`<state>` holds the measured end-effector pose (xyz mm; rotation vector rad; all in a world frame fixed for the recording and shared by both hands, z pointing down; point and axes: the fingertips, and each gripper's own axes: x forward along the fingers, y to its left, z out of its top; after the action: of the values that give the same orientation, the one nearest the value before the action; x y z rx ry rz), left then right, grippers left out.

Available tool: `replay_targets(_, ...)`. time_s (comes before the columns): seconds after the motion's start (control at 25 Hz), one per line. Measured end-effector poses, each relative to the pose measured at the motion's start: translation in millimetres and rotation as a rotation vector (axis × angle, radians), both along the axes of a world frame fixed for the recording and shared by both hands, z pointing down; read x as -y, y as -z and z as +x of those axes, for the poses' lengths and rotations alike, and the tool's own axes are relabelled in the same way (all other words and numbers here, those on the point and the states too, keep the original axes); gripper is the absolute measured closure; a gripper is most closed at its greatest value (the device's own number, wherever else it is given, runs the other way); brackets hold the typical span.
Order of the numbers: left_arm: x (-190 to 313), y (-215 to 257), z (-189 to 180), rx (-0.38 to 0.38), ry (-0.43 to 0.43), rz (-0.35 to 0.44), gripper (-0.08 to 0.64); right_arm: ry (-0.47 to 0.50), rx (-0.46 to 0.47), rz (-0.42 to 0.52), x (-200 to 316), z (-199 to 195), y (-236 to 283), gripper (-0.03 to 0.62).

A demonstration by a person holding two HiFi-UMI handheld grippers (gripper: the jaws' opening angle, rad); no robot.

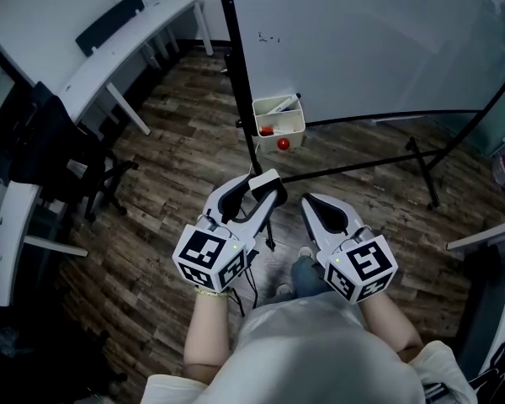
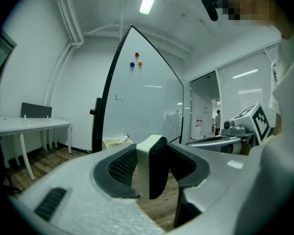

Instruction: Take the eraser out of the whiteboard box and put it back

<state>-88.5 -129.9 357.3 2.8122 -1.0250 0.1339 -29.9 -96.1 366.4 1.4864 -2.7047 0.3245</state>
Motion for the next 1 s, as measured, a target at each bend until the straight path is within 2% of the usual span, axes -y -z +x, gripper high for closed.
replay_targets(0.48,-29,-12,-8,-0.005,0.01,-0.017,0.367,-0.006,0.016,-0.003,-19,-4,-6,0.584)
replay_targets(0.64,-32,-14,-5,0.033,-0.003,-0.011,0.374,-0.006,0.018,0.002,-19,-4,-5,0.584)
replay_targets(0.8,-31,-8,-1,-0.001,-0.007,-0.014,0.368,-0.005,0.019,0.006,-18,-3,-3,0.584)
replay_targets(1.0,-28,-6,4,0.004,-0.01,-0.007,0.368,-0.011,0.023,0.005,-17,1,-3,0.584)
